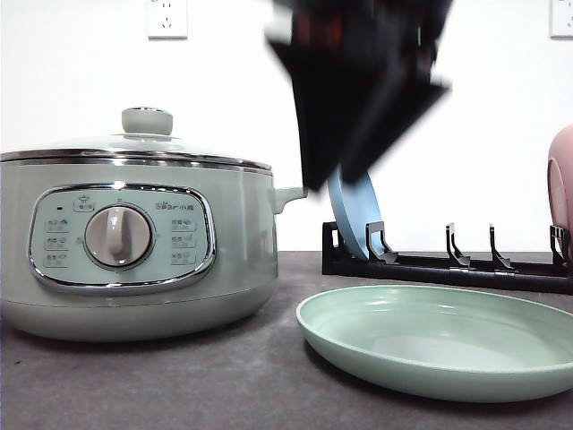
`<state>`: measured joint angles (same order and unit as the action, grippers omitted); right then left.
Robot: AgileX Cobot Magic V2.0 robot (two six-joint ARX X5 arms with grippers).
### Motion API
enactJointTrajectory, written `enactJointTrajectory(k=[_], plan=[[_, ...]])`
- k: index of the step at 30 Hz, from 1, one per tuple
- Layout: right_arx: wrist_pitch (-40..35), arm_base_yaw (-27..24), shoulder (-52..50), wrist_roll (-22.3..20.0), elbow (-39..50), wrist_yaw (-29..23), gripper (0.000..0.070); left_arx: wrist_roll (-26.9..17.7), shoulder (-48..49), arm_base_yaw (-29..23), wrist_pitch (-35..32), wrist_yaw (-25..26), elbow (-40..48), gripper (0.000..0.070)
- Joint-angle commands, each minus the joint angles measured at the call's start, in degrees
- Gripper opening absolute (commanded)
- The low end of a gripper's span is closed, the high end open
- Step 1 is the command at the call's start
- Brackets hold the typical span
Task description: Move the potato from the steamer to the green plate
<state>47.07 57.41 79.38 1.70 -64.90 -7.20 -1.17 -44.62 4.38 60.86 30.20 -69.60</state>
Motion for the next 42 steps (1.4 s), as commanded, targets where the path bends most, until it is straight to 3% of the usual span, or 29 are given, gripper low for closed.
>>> enactJointTrajectory(k=[1,6,14,16,30,34,42], plan=[[-0.35,-0.3,-1.24,-0.96,-2.29,0.31,0.0311,-0.52,-0.31,0.13,-0.61,0.28,-1.25,0.0595],[-0.78,-4.4,-5.71,-1.57,-7.64,6.89,0.0311,-0.52,-0.31,0.13,-0.61,0.28,-1.22,0.0596],[-1.37,-12.17,-7.28,-1.75,-14.38,29.3,0.0311,-0.5,-0.31,0.13,-0.45,0.28,-1.24,0.0595],[-1.44,-13.42,-7.28,-1.75,-14.71,32.58,0.0311,-0.5,-0.3,0.13,-0.35,0.28,-1.22,0.0595],[-0.94,-14.43,-7.28,-1.8,-14.71,33.5,0.0311,-0.4,-0.31,0.13,-0.34,0.27,-1.23,0.0596],[-0.94,-14.43,-7.28,-1.8,-14.71,33.5,0.0311,1.77,-0.81,0.13,-1.62,0.24,-1.25,0.0596],[-0.23,-14.44,-7.28,-2.49,-14.71,33.46,0.0311,3.72,-10.8,1.89,-0.02,-2.29,-9.05,0.0596]])
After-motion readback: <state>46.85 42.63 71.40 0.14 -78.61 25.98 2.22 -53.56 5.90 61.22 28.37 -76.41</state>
